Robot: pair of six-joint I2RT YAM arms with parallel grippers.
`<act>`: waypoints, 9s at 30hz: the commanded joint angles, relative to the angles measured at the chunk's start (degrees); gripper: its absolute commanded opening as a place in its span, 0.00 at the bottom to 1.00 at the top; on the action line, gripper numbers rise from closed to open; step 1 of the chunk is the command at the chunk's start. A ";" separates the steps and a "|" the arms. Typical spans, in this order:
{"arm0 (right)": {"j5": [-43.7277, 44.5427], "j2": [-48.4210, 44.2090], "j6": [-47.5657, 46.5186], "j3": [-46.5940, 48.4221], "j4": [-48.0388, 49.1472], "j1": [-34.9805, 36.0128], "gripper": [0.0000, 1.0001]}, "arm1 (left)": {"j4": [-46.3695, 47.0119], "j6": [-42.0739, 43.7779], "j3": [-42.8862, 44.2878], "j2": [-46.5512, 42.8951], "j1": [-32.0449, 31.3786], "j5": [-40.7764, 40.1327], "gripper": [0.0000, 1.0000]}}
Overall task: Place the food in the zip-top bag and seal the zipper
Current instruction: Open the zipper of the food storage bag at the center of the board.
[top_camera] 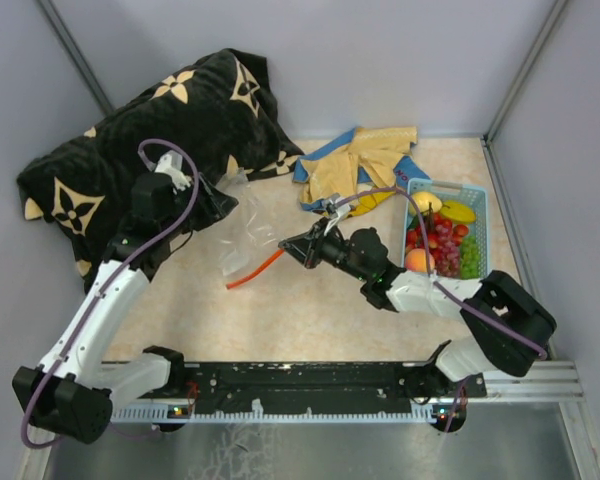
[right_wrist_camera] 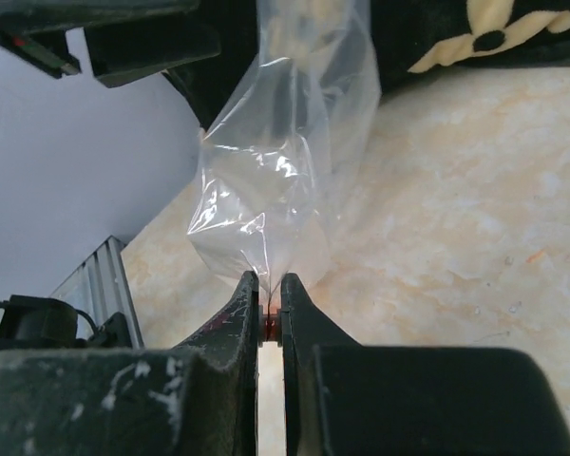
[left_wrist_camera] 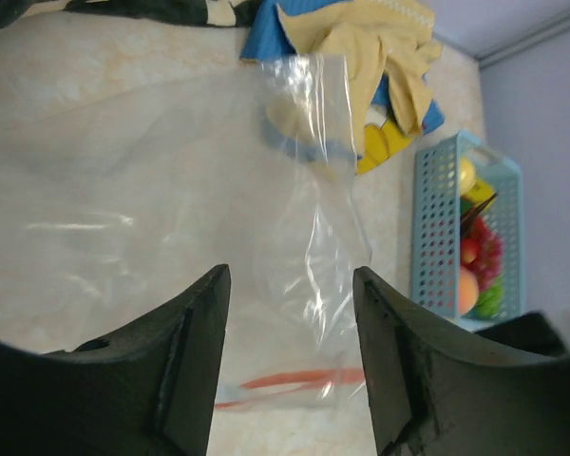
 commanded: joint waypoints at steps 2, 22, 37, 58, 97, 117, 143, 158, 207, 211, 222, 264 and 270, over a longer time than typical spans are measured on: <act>-2.53 -4.91 1.97 6.03 -13.34 -2.22 0.00 | -5.57 17.54 1.83 -3.08 -4.67 -2.52 0.65; -3.15 -8.06 6.11 17.23 -39.28 -4.09 0.00 | -0.78 31.59 -13.68 -10.07 -26.77 -17.11 0.73; -2.84 -8.33 10.87 19.52 -43.97 -6.10 0.00 | 2.61 23.70 -16.25 -3.78 -41.55 -39.42 0.79; -4.91 -6.96 11.51 21.43 -46.30 -7.19 0.00 | 7.91 25.22 -15.88 2.05 -45.38 -53.70 0.61; 15.30 -9.61 10.77 11.50 -35.75 -0.16 0.52 | -11.88 4.92 7.11 11.23 -44.64 -43.00 0.00; 23.08 -9.79 8.81 14.12 -49.10 0.27 0.00 | -13.62 3.24 8.22 8.39 -41.95 -39.71 0.02; 24.79 -3.64 17.82 33.11 -66.80 1.64 0.00 | -13.32 13.24 16.07 15.15 -47.83 -50.87 0.77; 24.27 -2.87 17.38 34.93 -67.21 1.70 0.00 | -11.95 16.31 11.54 17.97 -48.92 -54.16 0.72; 18.25 -0.55 13.20 35.82 -71.49 0.84 0.00 | -7.52 22.02 8.65 15.63 -43.53 -53.42 0.53; 18.17 -0.92 13.22 35.93 -71.49 0.86 0.00 | -6.35 23.15 9.17 17.30 -42.82 -52.30 0.54; 20.21 -2.47 13.79 33.02 -71.43 -0.98 0.12 | -11.71 20.28 11.87 15.28 -40.82 -52.90 0.04; 4.15 2.48 5.74 32.95 -65.30 -7.93 0.39 | -12.43 15.69 11.40 13.15 -35.28 -43.86 0.00; 3.60 -1.88 2.64 34.03 -68.44 -7.91 0.50 | -11.99 14.00 11.15 13.28 -35.30 -45.05 0.00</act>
